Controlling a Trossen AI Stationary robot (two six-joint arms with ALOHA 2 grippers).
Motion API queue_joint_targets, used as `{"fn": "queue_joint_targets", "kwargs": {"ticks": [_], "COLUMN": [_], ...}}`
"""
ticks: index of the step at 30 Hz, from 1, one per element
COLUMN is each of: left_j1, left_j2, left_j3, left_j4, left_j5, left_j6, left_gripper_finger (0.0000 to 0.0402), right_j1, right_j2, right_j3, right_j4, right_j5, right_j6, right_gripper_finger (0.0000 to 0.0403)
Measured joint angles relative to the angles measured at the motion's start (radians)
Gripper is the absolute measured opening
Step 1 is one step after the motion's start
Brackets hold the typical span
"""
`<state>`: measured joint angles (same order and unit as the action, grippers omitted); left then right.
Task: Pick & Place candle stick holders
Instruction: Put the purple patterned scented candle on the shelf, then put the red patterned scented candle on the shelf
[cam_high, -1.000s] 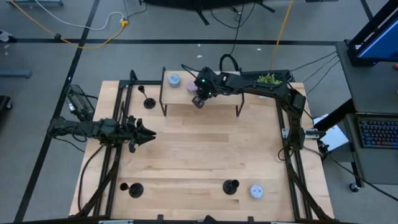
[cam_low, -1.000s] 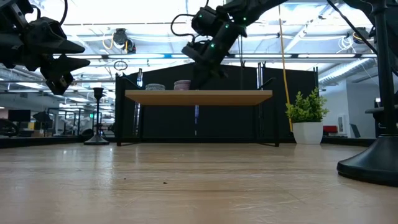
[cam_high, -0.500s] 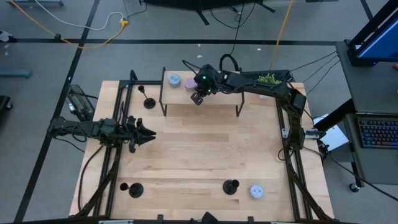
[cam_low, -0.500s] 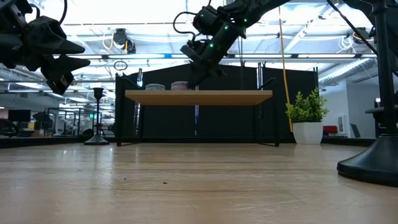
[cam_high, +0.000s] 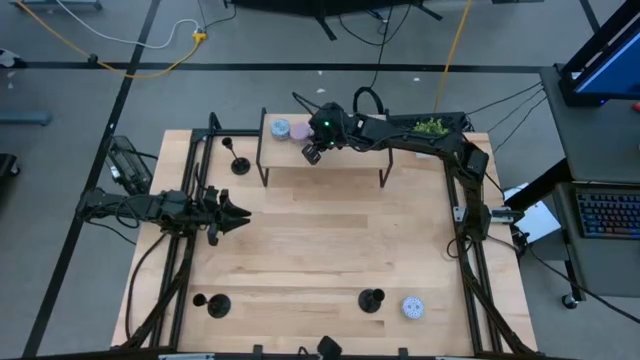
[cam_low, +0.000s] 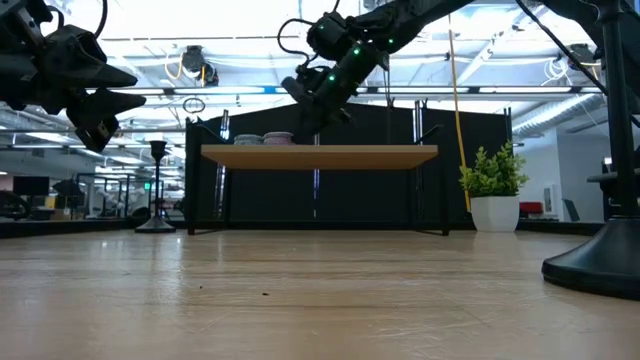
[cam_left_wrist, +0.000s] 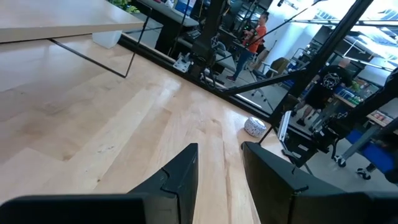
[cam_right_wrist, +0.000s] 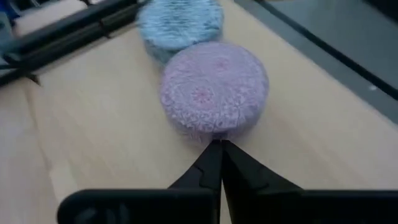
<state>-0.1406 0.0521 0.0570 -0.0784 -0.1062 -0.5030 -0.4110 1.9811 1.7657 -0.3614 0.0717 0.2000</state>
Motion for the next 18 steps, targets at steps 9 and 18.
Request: {"fn": "queue_joint_targets", "kwargs": {"ticks": [9, 18], "left_j1": [0.0, 0.0], "left_j2": [0.0, 0.0], "left_j3": [0.0, 0.0], "left_j4": [0.0, 0.0], "left_j5": [0.0, 0.0], "left_j6": [-0.003, -0.003], "left_gripper_finger": [0.0131, 0.0131], "right_j1": [-0.002, 0.059], "right_j2": [0.005, -0.114], "right_j3": [0.0, 0.001], "right_j4": [-0.013, -0.188], "right_j5": [0.062, 0.061], "right_j6": [-0.01, -0.1], "right_gripper_finger": [0.0, 0.0]}}
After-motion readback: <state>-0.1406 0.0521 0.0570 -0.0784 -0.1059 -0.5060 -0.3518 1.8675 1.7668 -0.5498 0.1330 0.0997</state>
